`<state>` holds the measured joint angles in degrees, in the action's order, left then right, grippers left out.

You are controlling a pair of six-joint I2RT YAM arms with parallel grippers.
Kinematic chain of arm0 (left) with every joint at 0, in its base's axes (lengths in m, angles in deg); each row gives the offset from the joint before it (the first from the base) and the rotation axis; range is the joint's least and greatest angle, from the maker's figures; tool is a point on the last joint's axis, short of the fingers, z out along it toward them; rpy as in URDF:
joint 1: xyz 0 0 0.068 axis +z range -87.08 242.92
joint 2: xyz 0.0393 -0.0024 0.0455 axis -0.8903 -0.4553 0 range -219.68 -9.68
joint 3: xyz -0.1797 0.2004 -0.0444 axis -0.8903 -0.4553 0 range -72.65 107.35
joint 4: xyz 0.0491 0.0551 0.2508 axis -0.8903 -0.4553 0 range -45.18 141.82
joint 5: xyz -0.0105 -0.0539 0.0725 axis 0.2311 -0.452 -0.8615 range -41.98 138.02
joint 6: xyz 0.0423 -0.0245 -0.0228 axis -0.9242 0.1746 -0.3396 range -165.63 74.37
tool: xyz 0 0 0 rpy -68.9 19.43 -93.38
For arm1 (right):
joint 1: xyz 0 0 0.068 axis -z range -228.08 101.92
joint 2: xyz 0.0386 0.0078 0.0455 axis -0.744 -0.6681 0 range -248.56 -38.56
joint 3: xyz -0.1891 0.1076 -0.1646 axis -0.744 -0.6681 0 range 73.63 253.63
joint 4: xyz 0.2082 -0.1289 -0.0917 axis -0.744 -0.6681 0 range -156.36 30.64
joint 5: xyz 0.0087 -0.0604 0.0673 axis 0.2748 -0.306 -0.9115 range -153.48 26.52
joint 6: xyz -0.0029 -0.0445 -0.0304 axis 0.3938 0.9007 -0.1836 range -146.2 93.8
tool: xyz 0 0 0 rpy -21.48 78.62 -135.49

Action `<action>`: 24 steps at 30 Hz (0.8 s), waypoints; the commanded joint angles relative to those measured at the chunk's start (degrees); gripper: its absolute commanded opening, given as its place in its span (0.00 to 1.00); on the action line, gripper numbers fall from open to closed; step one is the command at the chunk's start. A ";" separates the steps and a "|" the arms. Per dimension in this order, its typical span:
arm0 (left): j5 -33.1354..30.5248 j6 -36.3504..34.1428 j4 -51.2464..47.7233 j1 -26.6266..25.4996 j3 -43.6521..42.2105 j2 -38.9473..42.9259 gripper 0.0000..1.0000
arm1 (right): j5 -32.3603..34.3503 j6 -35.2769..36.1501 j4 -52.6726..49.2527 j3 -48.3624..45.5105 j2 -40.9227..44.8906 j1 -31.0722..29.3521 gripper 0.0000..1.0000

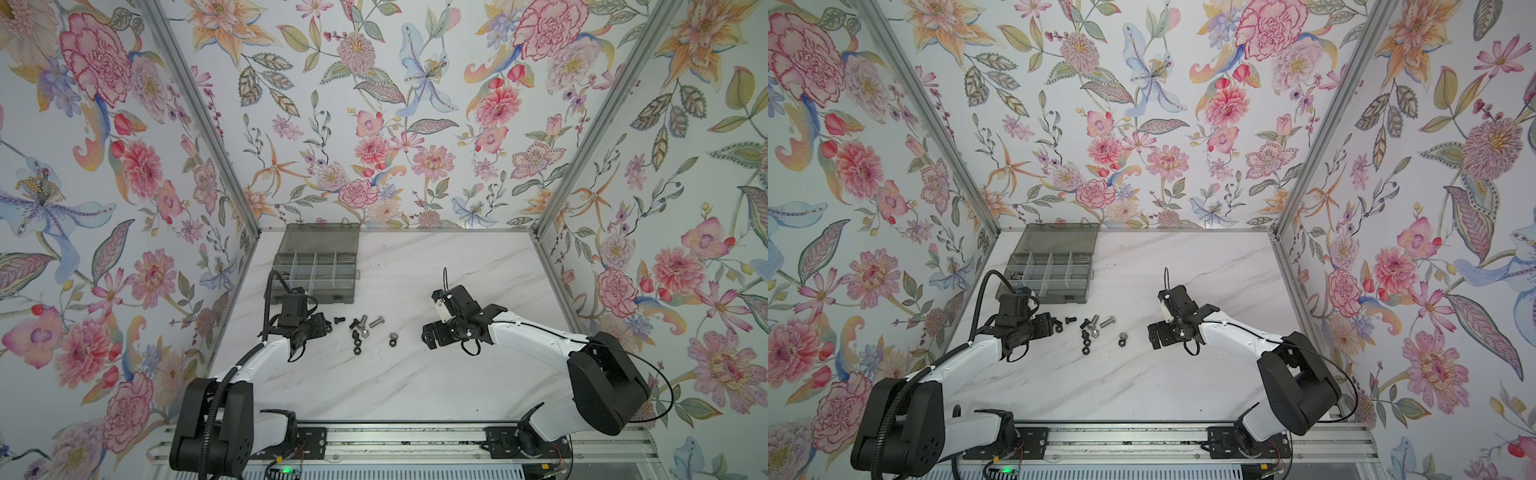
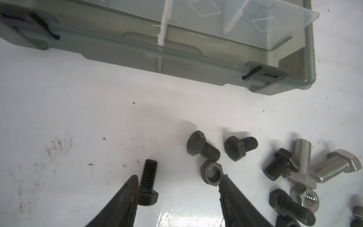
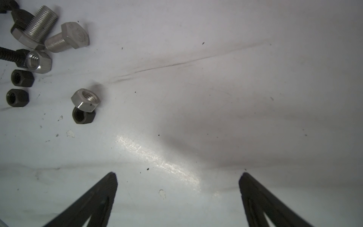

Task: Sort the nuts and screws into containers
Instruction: 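Move the left gripper back over the pile toward a black hex nut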

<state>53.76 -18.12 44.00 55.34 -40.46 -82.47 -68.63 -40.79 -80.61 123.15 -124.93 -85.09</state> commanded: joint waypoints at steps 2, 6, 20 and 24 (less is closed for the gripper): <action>0.33 0.96 0.64 -2.56 -0.10 -1.06 0.66 | 0.51 -0.78 -0.75 1.64 0.40 -1.40 0.99; -0.19 2.30 0.78 -6.53 0.41 -1.30 0.66 | 0.74 -0.87 -0.70 1.72 0.41 -1.48 0.99; -5.30 7.88 0.27 -12.72 1.31 -4.83 0.65 | 0.75 -0.70 -0.65 1.28 0.91 -1.68 0.99; -6.60 8.12 -0.09 -12.81 2.69 -7.16 0.65 | 0.76 -0.67 -0.73 0.99 0.94 -1.71 0.99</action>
<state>49.89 -11.28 44.53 42.95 -39.76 -88.31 -68.61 -41.03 -80.61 123.24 -124.93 -86.53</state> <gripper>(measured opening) 0.650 0.992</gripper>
